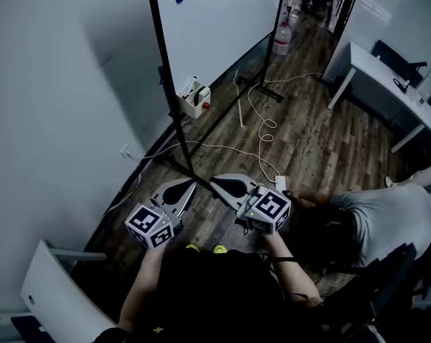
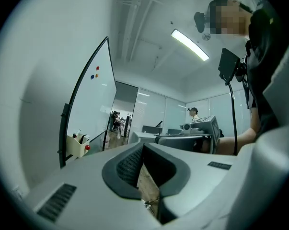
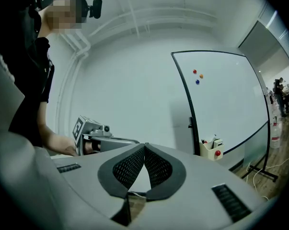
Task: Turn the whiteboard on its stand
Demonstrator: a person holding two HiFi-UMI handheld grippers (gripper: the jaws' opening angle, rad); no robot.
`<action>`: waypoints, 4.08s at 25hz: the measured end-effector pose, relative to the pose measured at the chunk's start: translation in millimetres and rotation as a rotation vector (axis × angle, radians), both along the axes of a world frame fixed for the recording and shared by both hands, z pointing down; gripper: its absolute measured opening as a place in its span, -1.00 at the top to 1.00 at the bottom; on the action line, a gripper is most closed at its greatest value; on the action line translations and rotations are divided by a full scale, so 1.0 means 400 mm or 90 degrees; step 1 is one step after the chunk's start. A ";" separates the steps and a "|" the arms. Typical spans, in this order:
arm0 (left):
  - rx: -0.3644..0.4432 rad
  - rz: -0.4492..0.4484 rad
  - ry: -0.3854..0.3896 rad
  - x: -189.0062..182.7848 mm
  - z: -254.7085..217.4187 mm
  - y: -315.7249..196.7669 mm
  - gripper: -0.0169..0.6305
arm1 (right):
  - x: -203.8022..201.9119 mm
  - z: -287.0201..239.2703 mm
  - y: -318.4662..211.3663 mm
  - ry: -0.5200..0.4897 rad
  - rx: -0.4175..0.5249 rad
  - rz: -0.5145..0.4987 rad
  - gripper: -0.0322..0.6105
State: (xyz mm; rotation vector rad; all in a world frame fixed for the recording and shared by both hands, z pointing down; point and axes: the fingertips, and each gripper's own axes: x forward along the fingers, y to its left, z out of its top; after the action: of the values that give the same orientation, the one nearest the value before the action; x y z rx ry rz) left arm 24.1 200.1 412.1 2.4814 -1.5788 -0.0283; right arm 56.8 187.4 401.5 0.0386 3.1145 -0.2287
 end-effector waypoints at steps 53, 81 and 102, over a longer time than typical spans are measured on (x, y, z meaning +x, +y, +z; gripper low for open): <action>0.009 -0.040 -0.058 -0.544 -0.093 -0.534 0.83 | -0.397 0.053 -0.464 0.093 -0.029 0.080 0.83; 0.114 0.004 -0.146 -0.658 -0.289 -0.894 0.42 | -0.491 0.067 -0.661 0.108 -0.035 0.193 0.83; 0.085 -0.037 -0.204 -0.630 -0.314 -0.976 0.61 | -0.455 0.072 -0.749 0.104 -0.041 0.169 0.83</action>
State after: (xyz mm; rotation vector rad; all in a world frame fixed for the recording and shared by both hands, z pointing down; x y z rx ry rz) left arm -227.9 -190.4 286.6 2.6466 -1.8268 0.2777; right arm -125.3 -112.4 430.4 -0.4118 3.2220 -0.3404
